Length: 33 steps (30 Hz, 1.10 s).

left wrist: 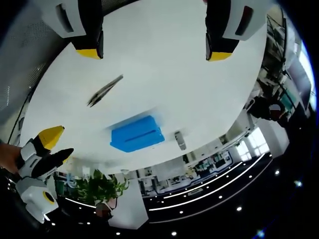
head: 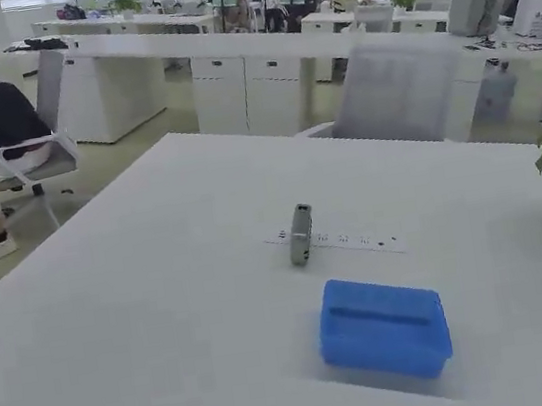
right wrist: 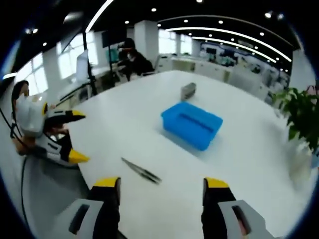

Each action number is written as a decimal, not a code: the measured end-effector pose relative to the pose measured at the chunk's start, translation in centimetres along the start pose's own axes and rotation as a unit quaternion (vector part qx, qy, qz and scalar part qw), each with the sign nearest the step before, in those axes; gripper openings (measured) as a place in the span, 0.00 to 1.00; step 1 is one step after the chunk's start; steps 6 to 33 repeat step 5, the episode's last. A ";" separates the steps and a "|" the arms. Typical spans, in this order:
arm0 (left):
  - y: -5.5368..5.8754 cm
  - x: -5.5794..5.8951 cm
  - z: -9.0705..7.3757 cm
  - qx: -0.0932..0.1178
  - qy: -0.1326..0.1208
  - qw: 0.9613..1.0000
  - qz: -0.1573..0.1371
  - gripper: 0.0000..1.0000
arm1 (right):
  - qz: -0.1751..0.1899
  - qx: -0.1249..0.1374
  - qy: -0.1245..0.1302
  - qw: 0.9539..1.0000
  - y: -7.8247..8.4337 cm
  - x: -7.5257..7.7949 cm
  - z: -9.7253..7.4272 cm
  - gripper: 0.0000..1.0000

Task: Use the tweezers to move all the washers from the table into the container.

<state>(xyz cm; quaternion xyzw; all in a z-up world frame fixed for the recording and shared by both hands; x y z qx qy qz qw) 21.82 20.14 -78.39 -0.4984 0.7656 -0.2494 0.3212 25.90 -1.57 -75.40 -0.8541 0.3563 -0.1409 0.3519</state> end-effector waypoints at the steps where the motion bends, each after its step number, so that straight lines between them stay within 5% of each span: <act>1: -0.1 0.0 -0.1 0.004 0.001 1.000 -0.003 0.86 | 0.008 0.005 0.019 1.000 0.2 -0.3 -0.5 0.74; 5: -0.6 -0.1 -0.4 0.019 0.002 1.000 -0.012 0.87 | 0.046 0.012 0.038 0.998 1.5 0.2 -1.2 0.91; 33: -0.6 -0.1 -0.4 0.019 0.002 1.000 -0.012 0.87 | 0.046 0.012 0.038 0.998 1.5 0.2 -1.2 0.91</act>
Point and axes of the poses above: the centre of the closed fingertips' face, and the gripper's own axes: z roughly forward along the fingers, x roughly to its right, y roughly out of its underside, the point moved 1 cm from there along -z, roughly backward along the fingers, and after that the axes turned 3 degrees about -x, right-handed, at the moved point
